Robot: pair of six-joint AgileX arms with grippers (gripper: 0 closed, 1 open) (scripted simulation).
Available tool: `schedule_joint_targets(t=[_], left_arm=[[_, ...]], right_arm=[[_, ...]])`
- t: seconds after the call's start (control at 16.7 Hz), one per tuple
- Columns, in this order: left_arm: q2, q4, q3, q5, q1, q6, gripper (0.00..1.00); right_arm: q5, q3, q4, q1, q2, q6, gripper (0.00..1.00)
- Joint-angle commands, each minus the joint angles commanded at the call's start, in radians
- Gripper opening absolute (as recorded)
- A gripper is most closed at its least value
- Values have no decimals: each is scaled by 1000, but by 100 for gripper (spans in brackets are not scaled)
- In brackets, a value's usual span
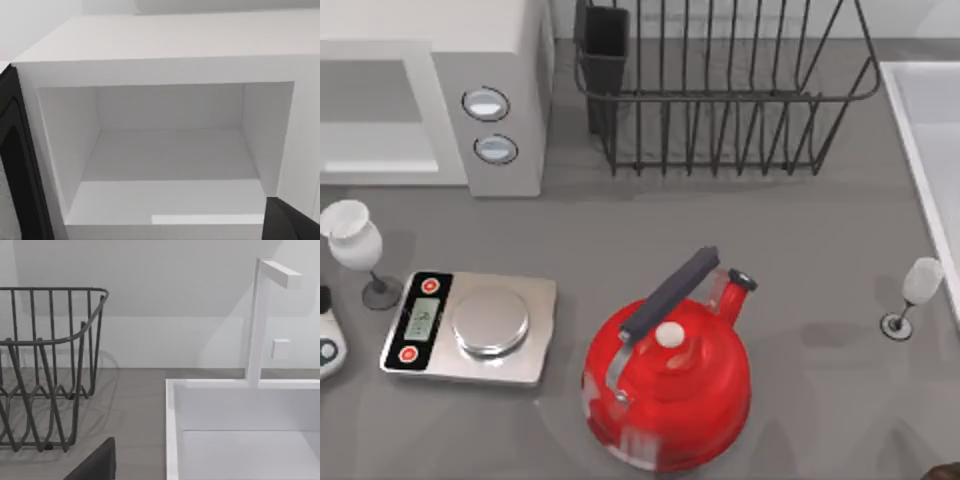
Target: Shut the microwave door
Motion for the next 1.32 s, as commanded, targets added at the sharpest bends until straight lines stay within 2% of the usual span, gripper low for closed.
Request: schedule_joint_targets(t=[0.24, 0.96, 1.14, 1.32], left_arm=[[179, -185, 191, 86, 144, 144, 0], [941, -960, 1004, 447, 742, 720, 0], [1062, -1081, 1132, 503, 836, 806, 0], [1105, -1124, 1178, 522, 869, 836, 0]], right_arm=[[0, 0, 0, 0, 0, 0, 100], [0, 0, 0, 0, 0, 0, 100], [0, 0, 0, 0, 0, 0, 100], [0, 0, 0, 0, 0, 0, 100]])
